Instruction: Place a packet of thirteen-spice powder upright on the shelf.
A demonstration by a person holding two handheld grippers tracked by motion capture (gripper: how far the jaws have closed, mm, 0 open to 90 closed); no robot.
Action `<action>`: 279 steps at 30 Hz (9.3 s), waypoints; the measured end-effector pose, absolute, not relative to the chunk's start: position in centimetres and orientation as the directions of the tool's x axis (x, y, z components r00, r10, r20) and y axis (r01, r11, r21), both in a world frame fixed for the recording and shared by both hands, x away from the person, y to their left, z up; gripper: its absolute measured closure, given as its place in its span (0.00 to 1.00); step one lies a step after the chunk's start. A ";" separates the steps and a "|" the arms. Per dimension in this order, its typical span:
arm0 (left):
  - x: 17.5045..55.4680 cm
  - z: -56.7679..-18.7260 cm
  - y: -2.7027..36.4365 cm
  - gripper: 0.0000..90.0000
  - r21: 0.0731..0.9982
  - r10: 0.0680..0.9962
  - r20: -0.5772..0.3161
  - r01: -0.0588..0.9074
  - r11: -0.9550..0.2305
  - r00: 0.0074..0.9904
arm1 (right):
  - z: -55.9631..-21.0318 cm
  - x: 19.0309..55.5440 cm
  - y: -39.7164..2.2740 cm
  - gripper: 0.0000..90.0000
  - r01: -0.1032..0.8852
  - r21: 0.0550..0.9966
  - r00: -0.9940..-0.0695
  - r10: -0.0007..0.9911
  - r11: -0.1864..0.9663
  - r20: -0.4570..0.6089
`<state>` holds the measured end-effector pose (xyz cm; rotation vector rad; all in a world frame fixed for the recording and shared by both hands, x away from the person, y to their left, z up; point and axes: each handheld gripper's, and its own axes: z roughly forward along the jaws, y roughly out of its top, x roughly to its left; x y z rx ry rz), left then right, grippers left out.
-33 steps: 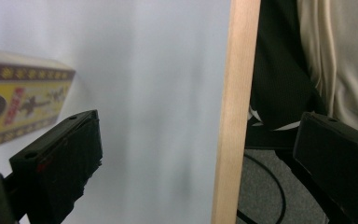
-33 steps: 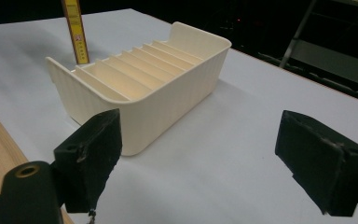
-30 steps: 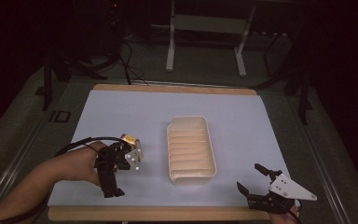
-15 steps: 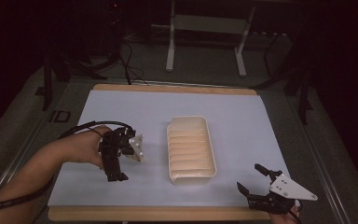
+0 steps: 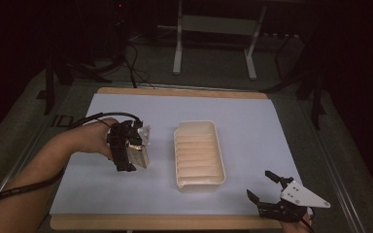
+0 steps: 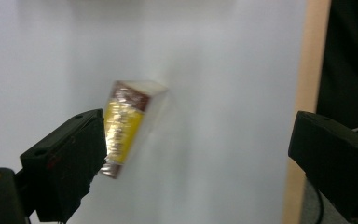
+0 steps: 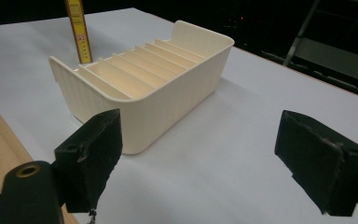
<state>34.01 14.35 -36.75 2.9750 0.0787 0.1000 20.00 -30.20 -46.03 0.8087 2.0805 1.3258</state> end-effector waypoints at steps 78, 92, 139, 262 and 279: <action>38.4 -32.5 9.8 0.75 0.239 0.137 -0.023 0.139 -0.961 0.990 | -46.1 20.0 -30.4 0.17 0.211 0.920 -0.687 0.720 0.330 -0.101; 39.4 -31.5 8.0 0.75 0.326 0.159 -0.017 0.155 -0.933 0.987 | -46.1 20.1 -30.4 0.17 0.210 0.920 -0.688 0.719 0.330 -0.101; 42.2 -38.3 4.5 0.75 0.506 0.107 0.054 0.065 -0.860 0.993 | -46.2 20.1 -30.3 0.17 0.214 0.913 -0.695 0.711 0.346 -0.106; 31.8 -44.2 19.3 0.02 0.613 0.641 -0.132 0.570 -0.547 0.756 | -46.1 19.9 -30.4 0.17 0.208 0.921 -0.662 0.740 0.331 -0.117; 28.4 -46.4 19.9 0.02 0.672 0.694 -0.138 0.581 -0.458 0.706 | -46.1 19.8 -30.4 0.17 0.189 0.920 -0.648 0.748 0.343 -0.146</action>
